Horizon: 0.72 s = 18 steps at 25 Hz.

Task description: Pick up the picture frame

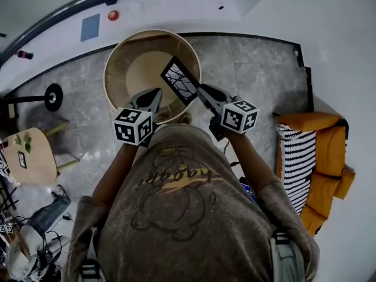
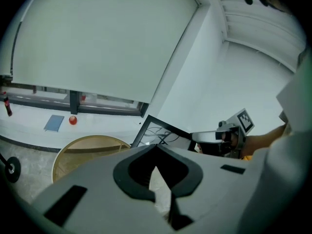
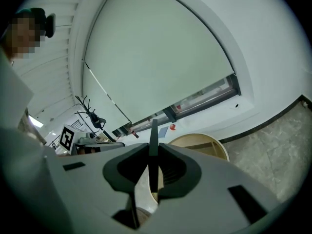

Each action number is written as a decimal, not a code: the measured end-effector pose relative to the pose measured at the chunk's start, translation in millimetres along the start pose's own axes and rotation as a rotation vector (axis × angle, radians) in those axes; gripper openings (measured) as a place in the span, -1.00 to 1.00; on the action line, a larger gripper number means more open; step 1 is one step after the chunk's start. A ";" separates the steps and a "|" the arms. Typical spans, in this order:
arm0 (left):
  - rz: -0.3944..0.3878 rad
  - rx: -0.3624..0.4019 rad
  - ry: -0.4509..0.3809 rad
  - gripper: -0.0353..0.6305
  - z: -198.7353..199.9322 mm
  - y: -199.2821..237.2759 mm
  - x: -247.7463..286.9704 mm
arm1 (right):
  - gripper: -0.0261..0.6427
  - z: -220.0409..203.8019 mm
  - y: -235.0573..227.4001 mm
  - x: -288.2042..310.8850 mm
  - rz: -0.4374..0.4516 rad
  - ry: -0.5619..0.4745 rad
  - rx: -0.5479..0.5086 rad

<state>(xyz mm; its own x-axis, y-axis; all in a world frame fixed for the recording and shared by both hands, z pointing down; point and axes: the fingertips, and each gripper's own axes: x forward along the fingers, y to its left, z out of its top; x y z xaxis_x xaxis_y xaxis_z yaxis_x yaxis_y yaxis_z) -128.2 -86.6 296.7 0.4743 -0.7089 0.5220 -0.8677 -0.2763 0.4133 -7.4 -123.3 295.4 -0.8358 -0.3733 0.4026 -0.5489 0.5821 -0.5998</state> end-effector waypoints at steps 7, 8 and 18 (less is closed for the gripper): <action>-0.015 0.057 -0.080 -0.84 36.4 -8.1 -29.1 | -0.68 23.9 26.3 -16.6 -0.006 -0.043 -0.047; -0.015 0.065 -0.088 -0.84 38.9 -9.4 -32.3 | -0.68 26.3 29.2 -18.4 -0.007 -0.052 -0.056; -0.037 0.077 -0.132 -0.84 53.7 -24.7 -37.2 | -0.68 42.2 40.1 -26.4 0.000 -0.097 -0.094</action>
<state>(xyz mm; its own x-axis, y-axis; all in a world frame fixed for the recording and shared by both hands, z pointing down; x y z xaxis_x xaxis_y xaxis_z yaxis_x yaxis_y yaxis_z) -132.4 -88.2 227.0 0.4873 -0.7747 0.4030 -0.8610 -0.3492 0.3698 -7.8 -120.6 231.6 -0.8353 -0.4388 0.3313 -0.5495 0.6458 -0.5301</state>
